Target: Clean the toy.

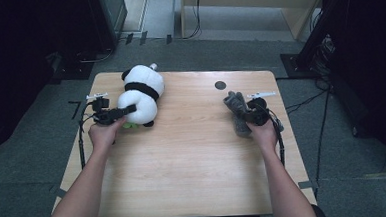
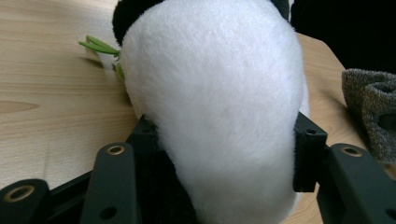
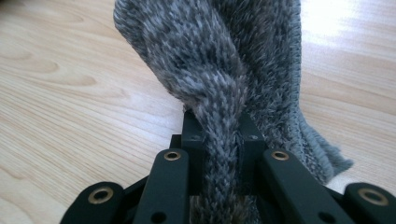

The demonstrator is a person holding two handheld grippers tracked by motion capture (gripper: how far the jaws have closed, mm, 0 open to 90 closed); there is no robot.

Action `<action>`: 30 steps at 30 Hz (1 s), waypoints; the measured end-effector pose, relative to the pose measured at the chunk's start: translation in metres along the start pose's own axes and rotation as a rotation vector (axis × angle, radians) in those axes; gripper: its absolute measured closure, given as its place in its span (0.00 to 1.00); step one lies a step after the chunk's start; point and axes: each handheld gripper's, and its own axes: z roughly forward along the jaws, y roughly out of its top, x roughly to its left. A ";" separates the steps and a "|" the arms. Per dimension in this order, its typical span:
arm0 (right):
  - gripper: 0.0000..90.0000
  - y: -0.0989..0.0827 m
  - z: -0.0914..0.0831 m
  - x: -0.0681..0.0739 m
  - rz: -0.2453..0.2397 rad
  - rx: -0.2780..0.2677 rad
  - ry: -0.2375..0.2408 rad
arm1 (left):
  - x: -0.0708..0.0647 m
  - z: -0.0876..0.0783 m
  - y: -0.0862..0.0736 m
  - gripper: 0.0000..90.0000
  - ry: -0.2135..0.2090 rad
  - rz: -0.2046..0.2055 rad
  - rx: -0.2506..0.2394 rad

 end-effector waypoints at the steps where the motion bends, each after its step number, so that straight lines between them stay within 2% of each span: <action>1: 0.87 -0.001 0.001 0.000 -0.002 0.004 -0.002 | 0.001 0.001 -0.001 0.46 0.003 0.009 0.000; 6: 0.85 -0.005 0.007 -0.002 -0.006 0.024 -0.010 | 0.002 0.002 -0.001 0.34 0.013 0.015 -0.009; 10: 0.80 -0.006 0.008 -0.004 -0.004 0.025 -0.006 | -0.001 0.003 -0.001 0.24 0.015 0.062 -0.013; 13: 0.74 -0.005 0.006 -0.004 0.005 0.012 0.002 | -0.004 0.001 0.000 0.21 0.030 0.086 0.007; 16: 0.68 -0.004 0.003 -0.005 0.007 -0.013 0.019 | -0.007 -0.003 0.002 0.19 0.069 0.118 -0.006; 18: 0.67 -0.004 0.002 -0.005 0.002 -0.024 0.023 | -0.007 -0.004 0.003 0.17 0.075 0.116 -0.004; 22: 0.64 -0.003 0.001 -0.004 -0.004 -0.027 0.031 | -0.010 -0.006 0.004 0.16 0.098 0.139 0.019; 26: 0.62 -0.003 -0.001 -0.003 -0.008 -0.034 0.030 | -0.016 -0.010 0.006 0.16 0.118 0.181 0.043; 30: 0.62 -0.001 -0.006 -0.002 -0.013 -0.050 0.032 | -0.019 -0.014 0.007 0.16 0.131 0.207 0.041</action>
